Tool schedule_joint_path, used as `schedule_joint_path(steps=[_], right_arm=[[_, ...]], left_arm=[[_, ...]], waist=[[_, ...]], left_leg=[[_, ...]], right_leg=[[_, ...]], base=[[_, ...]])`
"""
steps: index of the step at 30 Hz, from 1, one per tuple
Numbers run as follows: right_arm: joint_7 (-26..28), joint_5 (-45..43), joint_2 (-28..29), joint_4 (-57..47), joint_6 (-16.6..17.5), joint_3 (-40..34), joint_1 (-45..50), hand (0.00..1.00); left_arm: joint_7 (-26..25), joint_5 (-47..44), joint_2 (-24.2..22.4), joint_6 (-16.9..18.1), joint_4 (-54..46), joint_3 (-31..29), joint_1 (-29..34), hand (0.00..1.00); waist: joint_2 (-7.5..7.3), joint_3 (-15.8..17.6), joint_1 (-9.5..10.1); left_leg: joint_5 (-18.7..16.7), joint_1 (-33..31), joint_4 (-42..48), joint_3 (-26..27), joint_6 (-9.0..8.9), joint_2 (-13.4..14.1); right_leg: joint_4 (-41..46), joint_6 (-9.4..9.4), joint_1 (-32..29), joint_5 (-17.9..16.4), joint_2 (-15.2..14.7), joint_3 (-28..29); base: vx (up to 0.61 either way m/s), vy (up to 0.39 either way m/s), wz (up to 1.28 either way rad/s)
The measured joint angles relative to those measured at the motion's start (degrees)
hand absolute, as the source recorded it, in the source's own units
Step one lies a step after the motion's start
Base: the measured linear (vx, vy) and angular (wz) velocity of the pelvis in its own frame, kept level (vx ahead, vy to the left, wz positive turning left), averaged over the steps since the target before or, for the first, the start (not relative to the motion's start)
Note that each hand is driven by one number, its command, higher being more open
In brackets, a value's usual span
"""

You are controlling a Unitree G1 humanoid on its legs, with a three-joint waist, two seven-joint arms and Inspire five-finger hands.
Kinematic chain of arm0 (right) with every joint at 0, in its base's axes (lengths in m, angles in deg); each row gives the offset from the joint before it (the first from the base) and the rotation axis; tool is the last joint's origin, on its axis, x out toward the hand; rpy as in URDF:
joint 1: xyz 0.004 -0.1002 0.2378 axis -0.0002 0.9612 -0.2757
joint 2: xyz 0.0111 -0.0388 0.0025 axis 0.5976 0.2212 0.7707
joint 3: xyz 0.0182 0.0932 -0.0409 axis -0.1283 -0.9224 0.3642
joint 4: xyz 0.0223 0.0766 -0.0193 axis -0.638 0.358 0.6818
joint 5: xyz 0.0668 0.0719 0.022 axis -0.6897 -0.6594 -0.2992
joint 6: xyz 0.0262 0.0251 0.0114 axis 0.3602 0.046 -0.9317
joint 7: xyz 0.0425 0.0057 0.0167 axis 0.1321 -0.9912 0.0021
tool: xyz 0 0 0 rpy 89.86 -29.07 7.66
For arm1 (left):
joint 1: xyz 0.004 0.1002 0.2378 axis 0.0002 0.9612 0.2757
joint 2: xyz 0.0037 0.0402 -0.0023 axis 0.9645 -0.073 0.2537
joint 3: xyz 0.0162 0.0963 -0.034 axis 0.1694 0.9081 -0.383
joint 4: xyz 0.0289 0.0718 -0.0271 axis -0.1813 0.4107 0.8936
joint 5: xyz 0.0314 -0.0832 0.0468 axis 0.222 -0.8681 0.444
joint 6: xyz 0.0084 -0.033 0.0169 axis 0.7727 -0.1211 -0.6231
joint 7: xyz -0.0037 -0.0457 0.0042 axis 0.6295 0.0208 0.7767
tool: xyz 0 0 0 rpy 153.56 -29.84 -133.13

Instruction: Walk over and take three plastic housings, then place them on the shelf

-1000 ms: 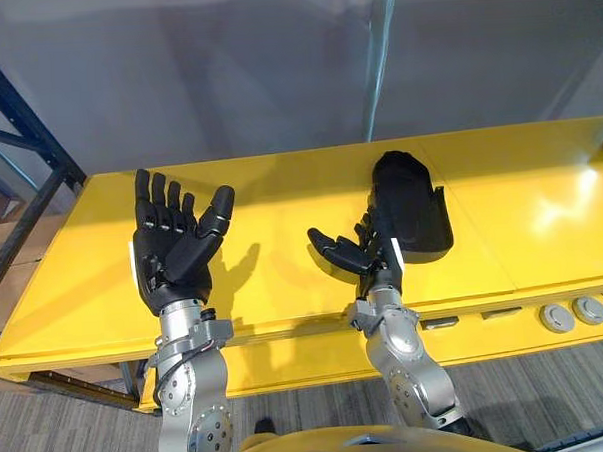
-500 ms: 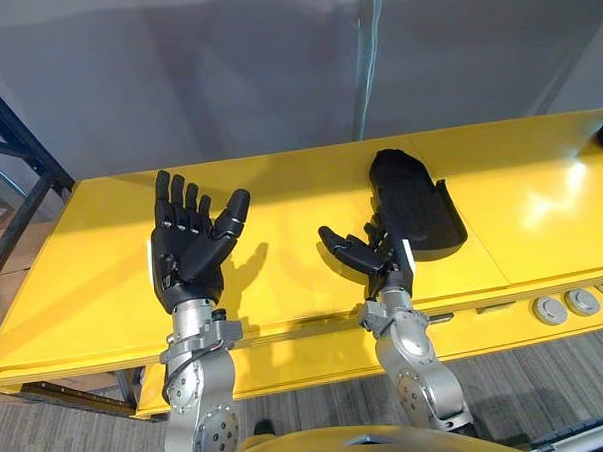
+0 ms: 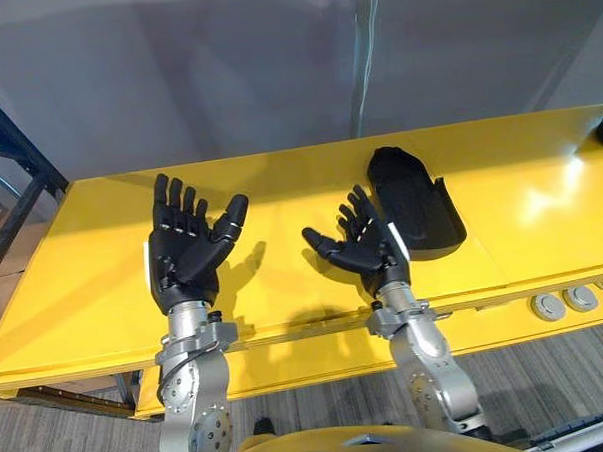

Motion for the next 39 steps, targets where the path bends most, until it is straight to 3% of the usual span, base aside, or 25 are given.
schedule_joint_path(steps=[4, 6, 12, 17, 22, 27, 32, 36, 39], right_arm=[[3.6, -0.4, -0.5, -8.3, 2.5, -13.2, 2.6, 1.00], [4.4, -0.4, -0.6, -9.3, 2.6, -16.1, 3.7, 1.00], [9.9, -3.3, -0.5, -9.8, 1.9, -15.8, 8.5, 1.00], [19.0, -2.9, -1.3, -9.8, 0.8, -14.0, 12.2, 1.00], [25.6, -16.1, -2.2, -8.7, -3.5, -17.3, 16.5, 1.00], [32.8, -25.6, -1.5, -3.5, -3.5, -25.7, 18.8, 1.00], [45.1, -24.7, -1.6, -2.1, -3.6, -29.2, 22.9, 1.00], [50.6, -24.5, -2.4, -1.0, -3.7, -29.2, 24.1, 1.00], [51.7, -22.1, -4.1, 2.3, -4.1, -29.2, 24.3, 1.00]], left_arm=[[0.8, 0.0, 0.0, 0.0, -0.2, -4.3, 0.1, 1.00], [1.1, 0.0, -0.1, 0.0, -0.7, -5.4, 0.2, 1.00], [2.0, 0.0, -0.2, -0.1, -0.8, -4.3, -0.2, 1.00], [2.2, 0.0, -0.2, -0.1, -0.8, -3.3, -0.7, 1.00], [2.2, 0.0, 0.2, 0.0, -0.8, -3.4, -0.7, 1.00], [3.6, 0.0, 0.3, 0.1, -0.7, -3.4, -0.3, 1.00], [5.2, 0.0, 0.3, 0.2, -0.6, -3.4, 0.1, 1.00], [5.4, 0.0, 1.3, 0.2, 0.2, -3.4, 0.2, 1.00], [5.4, 0.0, 2.9, 0.2, 1.4, -3.5, 0.2, 1.00]], waist=[[-0.41, 0.4, -0.60], [-0.73, 0.9, -1.65], [-0.74, 1.4, -3.32], [-0.84, 2.8, -3.85], [-1.48, 3.4, -4.70], [-1.67, 3.6, -5.55], [-1.52, 3.7, -6.46], [-1.59, 3.6, -6.42], [-1.73, 3.6, -6.40]], left_leg=[[-0.3, 0.2, 0.0, 0.7, 0.03, 0.0], [-0.4, 0.4, 0.0, 1.0, 0.04, 0.0], [-0.8, 0.7, 0.0, 2.8, -0.03, 0.2], [-0.8, 0.7, 0.0, 3.0, -0.08, 0.3], [-1.0, 0.8, 0.0, 3.7, -0.11, 0.3], [-1.0, 0.9, -0.1, 4.7, -0.07, 0.4], [-1.0, 1.1, -0.1, 4.9, -0.10, 0.7], [-1.2, 1.1, -0.2, 5.0, -0.14, 0.8], [-1.2, 1.0, -0.2, 4.8, -0.13, 0.9]], right_leg=[[0.0, -0.03, -0.2, 0.0, 0.0, 0.6], [0.0, -0.09, -0.2, -0.1, 0.0, 1.1], [0.1, -0.09, -0.8, -0.1, 0.1, 2.7], [0.7, -0.11, -1.2, -0.1, 0.3, 3.0], [0.9, -0.14, -1.5, -0.1, 0.3, 3.6], [1.1, -0.10, -2.0, -0.1, 0.4, 4.5], [1.3, -0.10, -2.1, -0.1, 0.7, 4.7], [1.5, -0.06, -2.2, -0.1, 0.8, 4.7], [1.6, -0.08, -2.2, -0.2, 0.9, 4.7]], base=[[0.00, 0.000, -0.07], [-0.01, 0.003, -0.10], [0.00, 0.010, -0.15], [0.00, 0.001, -0.01], [0.00, 0.006, -0.03], [-0.01, 0.008, -0.08], [0.00, 0.000, -0.01], [0.00, 0.000, 0.00], [0.00, 0.001, 0.01]])
